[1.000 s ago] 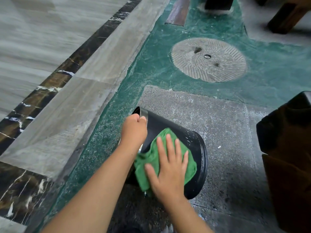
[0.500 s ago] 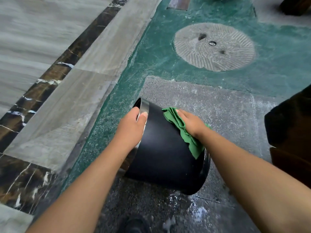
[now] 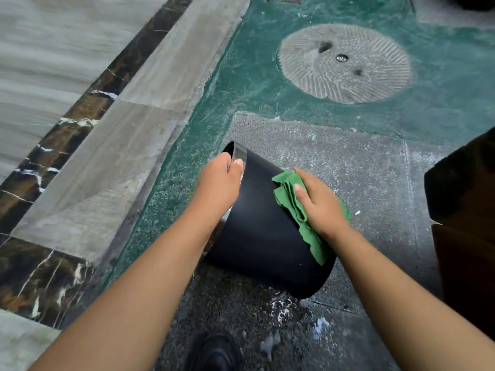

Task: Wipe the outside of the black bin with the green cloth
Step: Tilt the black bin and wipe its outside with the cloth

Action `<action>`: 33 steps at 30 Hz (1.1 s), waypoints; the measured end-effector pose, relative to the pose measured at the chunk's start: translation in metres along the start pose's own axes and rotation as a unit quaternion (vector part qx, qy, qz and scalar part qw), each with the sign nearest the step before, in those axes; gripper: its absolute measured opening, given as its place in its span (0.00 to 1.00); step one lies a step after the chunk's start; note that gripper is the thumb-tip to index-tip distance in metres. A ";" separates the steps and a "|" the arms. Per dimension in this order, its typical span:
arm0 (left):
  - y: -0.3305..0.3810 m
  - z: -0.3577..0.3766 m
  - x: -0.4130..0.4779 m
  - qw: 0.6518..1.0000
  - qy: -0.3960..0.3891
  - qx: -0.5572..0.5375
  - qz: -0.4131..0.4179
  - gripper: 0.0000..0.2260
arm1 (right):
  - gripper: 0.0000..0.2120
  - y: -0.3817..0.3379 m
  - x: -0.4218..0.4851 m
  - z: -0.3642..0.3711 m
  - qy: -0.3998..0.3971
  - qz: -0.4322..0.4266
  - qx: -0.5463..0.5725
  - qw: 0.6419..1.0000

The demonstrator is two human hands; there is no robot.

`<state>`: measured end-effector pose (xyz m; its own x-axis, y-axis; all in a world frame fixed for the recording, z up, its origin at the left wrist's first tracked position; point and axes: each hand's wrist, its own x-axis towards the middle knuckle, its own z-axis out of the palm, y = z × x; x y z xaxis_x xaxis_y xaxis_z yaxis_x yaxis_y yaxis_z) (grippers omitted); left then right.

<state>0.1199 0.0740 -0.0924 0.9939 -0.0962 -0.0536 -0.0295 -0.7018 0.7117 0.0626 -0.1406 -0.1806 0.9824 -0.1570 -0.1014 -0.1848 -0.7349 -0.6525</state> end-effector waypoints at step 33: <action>-0.034 -0.013 -0.039 0.988 0.038 0.096 0.118 0.13 | 0.37 -0.012 -0.053 0.018 0.044 0.028 -0.054 0.997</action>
<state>0.0833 0.1110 -0.1055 0.9619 -0.2247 0.1556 -0.2733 -0.7883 0.5512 0.0136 -0.1119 -0.1809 0.9648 -0.2544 -0.0662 -0.2467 -0.7893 -0.5623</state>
